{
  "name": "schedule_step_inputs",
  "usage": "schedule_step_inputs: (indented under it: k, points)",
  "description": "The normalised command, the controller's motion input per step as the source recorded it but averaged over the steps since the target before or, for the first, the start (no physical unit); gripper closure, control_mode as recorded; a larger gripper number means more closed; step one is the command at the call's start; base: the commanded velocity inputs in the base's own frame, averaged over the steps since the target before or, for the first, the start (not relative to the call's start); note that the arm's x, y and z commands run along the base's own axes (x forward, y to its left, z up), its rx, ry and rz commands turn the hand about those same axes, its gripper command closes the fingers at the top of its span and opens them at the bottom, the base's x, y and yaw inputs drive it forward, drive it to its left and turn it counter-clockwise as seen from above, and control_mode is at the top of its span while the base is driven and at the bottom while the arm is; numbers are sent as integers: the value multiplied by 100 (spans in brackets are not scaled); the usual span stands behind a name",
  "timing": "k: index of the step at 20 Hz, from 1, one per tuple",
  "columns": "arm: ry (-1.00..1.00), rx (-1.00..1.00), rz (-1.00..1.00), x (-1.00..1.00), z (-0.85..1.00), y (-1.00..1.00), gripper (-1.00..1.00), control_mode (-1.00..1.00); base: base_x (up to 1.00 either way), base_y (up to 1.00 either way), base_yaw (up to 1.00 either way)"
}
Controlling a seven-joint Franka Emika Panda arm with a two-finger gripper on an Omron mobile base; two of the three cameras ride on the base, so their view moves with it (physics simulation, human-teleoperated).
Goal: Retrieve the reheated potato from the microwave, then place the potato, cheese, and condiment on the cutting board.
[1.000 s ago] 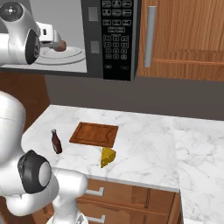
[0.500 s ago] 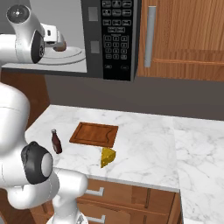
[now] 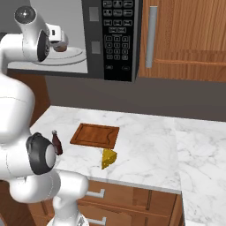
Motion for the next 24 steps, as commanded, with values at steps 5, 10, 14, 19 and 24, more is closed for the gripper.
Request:
schedule_step_inputs:
  k: [5,10,14,19,24]
  points:
    - [3,3,0,38,0,0,-100,-100,0,0,0]
    - [0,5,-1,29,-2,15,-100,-100,0,0,0]
    - [0,3,0,35,0,10,-100,-100,0,0,0]
    - [2,0,0,27,-3,4,-100,-100,0,0,0]
    - [5,0,0,21,-4,0,-100,-100,0,0,0]
